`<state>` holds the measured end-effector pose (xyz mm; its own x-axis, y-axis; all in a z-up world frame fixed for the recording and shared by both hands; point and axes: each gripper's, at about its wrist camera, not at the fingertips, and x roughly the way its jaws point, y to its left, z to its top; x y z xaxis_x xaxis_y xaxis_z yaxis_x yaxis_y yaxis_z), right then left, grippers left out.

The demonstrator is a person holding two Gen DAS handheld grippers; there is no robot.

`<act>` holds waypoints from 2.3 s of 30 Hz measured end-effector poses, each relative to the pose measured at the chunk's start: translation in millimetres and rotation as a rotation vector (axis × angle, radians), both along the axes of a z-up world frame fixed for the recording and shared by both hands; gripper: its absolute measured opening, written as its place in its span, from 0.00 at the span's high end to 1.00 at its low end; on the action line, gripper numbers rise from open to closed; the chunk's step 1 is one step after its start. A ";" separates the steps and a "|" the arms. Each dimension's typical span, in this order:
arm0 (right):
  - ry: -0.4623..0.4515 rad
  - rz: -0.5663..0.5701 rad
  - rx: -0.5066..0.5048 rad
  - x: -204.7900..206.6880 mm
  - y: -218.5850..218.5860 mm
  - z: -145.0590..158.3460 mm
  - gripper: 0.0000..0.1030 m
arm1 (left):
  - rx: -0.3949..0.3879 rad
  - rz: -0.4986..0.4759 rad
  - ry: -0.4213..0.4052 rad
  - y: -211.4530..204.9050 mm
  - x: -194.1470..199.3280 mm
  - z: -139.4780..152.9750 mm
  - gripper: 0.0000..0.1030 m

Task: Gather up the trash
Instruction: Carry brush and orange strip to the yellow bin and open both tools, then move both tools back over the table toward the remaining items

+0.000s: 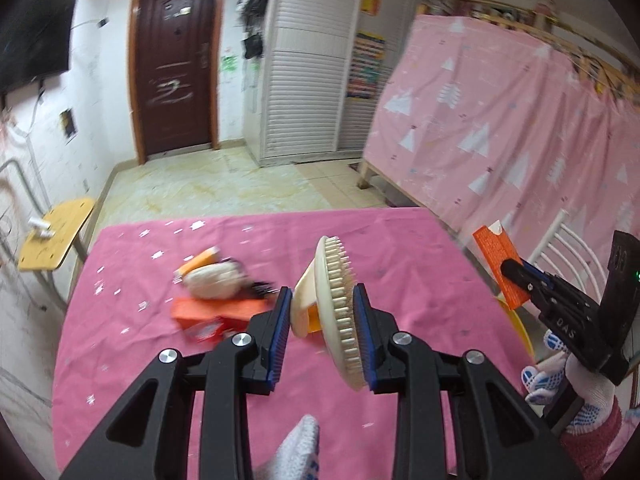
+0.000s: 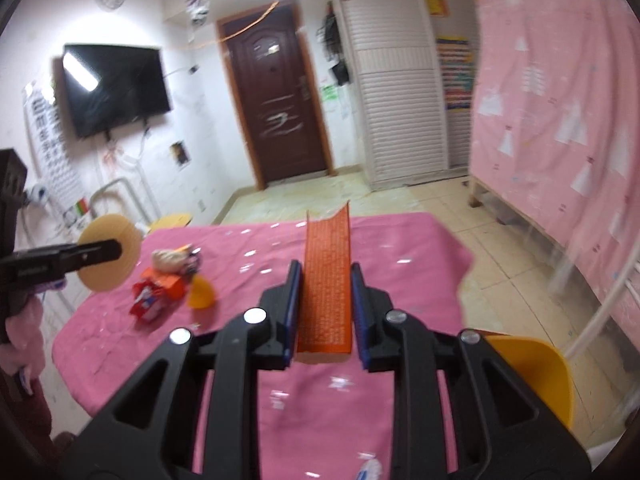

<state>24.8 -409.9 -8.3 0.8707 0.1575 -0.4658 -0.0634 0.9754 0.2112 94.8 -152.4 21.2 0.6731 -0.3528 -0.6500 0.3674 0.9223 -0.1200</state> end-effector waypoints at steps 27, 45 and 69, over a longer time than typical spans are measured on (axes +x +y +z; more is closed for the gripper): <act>-0.009 -0.371 0.117 -57.1 -167.7 -26.6 0.71 | 0.093 -0.368 -0.013 -266.8 -30.0 -19.5 0.78; -0.058 -0.375 0.179 -64.1 -182.9 -20.8 0.58 | 0.063 -0.393 0.101 -308.5 -26.5 -52.6 0.57; -0.017 -0.158 0.104 -24.5 -75.6 -16.6 0.57 | -0.059 -0.127 0.036 -146.5 3.3 -7.1 0.44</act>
